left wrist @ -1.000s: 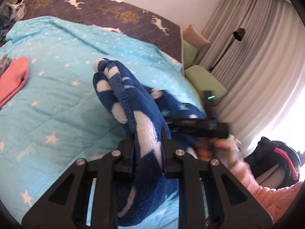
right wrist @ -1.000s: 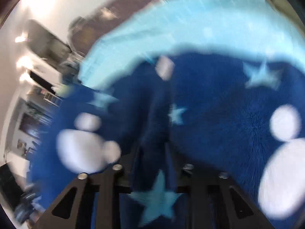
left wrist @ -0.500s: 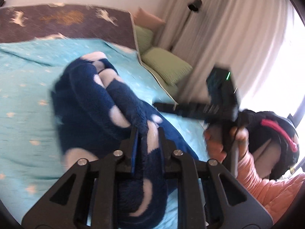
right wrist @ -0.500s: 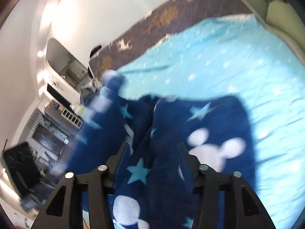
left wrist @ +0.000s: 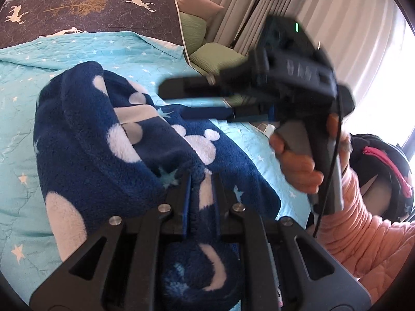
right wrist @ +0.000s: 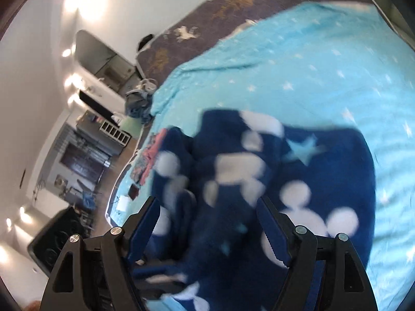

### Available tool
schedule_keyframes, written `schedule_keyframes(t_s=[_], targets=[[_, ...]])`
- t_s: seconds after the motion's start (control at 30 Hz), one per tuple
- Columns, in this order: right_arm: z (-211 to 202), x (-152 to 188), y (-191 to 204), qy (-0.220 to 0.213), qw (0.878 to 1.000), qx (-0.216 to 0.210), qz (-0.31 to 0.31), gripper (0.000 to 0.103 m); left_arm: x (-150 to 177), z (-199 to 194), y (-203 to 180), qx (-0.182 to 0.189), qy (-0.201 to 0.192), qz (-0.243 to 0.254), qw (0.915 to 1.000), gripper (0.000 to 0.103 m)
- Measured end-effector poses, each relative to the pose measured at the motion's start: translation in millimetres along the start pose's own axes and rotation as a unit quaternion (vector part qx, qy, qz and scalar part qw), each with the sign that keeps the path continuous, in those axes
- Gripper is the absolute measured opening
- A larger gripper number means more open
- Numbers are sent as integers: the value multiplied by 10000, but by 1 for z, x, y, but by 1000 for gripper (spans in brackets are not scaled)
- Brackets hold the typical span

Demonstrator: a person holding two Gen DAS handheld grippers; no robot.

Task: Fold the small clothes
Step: 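Lift the strip end with the left tool and fold it toward the right tool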

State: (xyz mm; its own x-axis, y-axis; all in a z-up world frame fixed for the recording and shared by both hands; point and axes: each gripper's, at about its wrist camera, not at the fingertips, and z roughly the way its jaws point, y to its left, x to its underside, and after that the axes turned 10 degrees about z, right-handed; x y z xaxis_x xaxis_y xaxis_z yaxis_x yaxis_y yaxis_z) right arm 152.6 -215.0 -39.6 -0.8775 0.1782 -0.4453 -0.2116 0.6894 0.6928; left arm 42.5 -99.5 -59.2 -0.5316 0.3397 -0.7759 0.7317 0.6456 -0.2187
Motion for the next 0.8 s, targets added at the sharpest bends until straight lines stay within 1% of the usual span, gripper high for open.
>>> schedule_keyframes(t_s=[0.1,0.2,0.23,0.33,0.37,0.4,0.43,0.47,0.5,0.53,0.57,0.6,0.63,0.67,0.7,0.73,0.77,0.8], targets=[[9,-8,18,128,9994,81,-297,78,-2,8,-2,-11,37,59,10000,16],[26,-9,38,489,9972,75,-556,79,-3,11,-4,-28,55,91,9999,16],[36,-11,43,630,9962,107,-594,79,-4,11,-5,-37,54,95,9999,16],[58,-11,49,803,9949,231,-572,78,-8,12,-9,-107,56,153,9998,17],[70,-11,50,906,9940,252,-558,74,-8,12,-11,-150,61,188,9997,17],[74,-10,48,959,9935,266,-560,31,-8,11,-14,-184,64,224,9996,17],[81,-9,49,1038,9922,355,-584,8,-7,9,-17,-241,68,264,9993,18],[82,-7,49,1010,9919,519,-568,10,-7,6,-20,-308,49,304,9990,19],[79,-6,48,955,9921,562,-583,10,-8,-1,-24,-322,7,333,9989,25],[73,-5,51,837,9928,564,-643,10,-9,-9,-28,-265,-69,350,9990,29],[65,-4,51,742,9935,538,-670,10,-9,-20,-33,-192,-196,382,9989,41],[58,-5,50,697,9940,513,-673,10,-9,-34,-40,-218,-370,476,9979,61],[50,-7,46,644,9946,517,-630,10,-7,-46,-47,-372,-502,617,9961,70],[45,-9,42,591,9952,547,-563,10,-5,-53,-53,-550,-576,772,9938,76],[41,-11,37,558,9958,550,-479,10,-1,-60,-60,-745,-591,975,9907,77],[37,-13,29,560,9966,491,-347,10,3,-62,-64,-834,-530,1118,9888,78],[35,-14,23,585,9972,418,-217,10,8,-59,-67,-826,-438,1173,9887,81],[35,-14,22,604,9973,381,-154,10,13,-55,-69,-825,-348,1173,9890,82]])
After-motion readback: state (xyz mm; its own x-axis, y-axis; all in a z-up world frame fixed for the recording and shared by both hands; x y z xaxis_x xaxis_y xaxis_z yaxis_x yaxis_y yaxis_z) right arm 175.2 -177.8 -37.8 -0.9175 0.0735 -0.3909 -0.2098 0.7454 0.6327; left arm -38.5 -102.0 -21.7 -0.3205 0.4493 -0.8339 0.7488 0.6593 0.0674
